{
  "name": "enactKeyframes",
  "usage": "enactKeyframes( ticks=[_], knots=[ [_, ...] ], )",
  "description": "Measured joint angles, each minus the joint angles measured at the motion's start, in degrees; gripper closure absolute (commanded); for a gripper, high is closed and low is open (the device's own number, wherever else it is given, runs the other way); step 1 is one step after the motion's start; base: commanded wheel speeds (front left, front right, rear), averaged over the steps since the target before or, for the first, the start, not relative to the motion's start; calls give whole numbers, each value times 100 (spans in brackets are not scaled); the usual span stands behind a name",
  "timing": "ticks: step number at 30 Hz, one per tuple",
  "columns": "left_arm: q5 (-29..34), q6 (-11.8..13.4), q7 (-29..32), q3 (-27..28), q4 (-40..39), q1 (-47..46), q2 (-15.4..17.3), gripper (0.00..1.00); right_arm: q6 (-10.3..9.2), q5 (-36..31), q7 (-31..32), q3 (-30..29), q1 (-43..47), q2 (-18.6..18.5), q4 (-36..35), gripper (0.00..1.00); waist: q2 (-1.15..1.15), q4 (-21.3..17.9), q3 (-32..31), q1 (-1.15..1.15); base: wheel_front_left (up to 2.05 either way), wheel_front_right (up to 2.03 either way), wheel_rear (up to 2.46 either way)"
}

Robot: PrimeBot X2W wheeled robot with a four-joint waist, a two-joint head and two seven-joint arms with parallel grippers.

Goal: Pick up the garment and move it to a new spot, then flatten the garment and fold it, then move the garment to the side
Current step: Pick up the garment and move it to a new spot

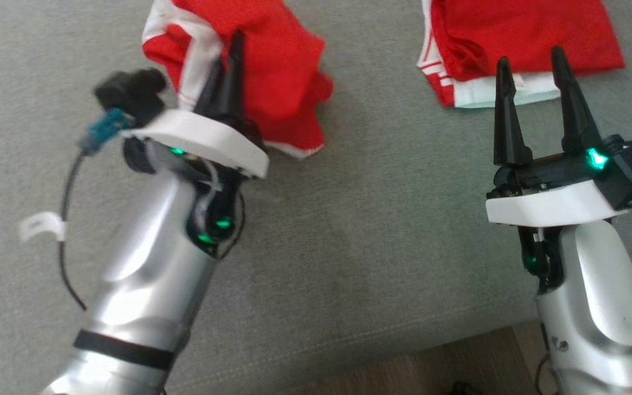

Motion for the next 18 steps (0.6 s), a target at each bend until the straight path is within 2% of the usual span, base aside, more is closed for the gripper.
enactKeyframes(
  ticks=[1, 2, 3, 6, 10, 14, 18],
  knots=[
    [-84, 46, -52, -148, 138, -32, -1, 100, 0, 8, -8, 9, 1, 0, 0, 0, 0, -39, 14, 0, 0, 0, 0],
    [-163, 65, -94, -310, 270, -70, 0, 63, 0, 15, -9, 15, 1, 0, 0, 0, 0, -73, 29, 0, 0, 0, 0],
    [-209, 97, -112, -494, 416, -130, 0, 0, 0, 25, -9, 21, 1, 0, 0, 0, 0, -99, 43, 0, 0, 0, 0],
    [-339, 122, -168, -877, 684, -278, -5, 0, 0, 47, -9, 40, 1, 0, 1, 0, 0, -136, 58, 0, 0, 0, 0],
    [-342, 178, -255, -943, 861, -446, -5, 0, 0, 47, -9, 11, 2, 1, 4, 0, 0, -73, 30, 0, 0, 0, 0],
    [-143, 165, -290, -679, 822, -498, 22, 0, 0, 31, -9, -30, 12, 1, 42, 0, 0, 64, -59, 0, 0, 0, 0],
    [221, 98, -308, -145, 254, -472, 164, 0, 0, -24, -9, -71, 49, 1, 119, 0, 0, 268, -190, 0, 0, 0, 0]
  ],
)
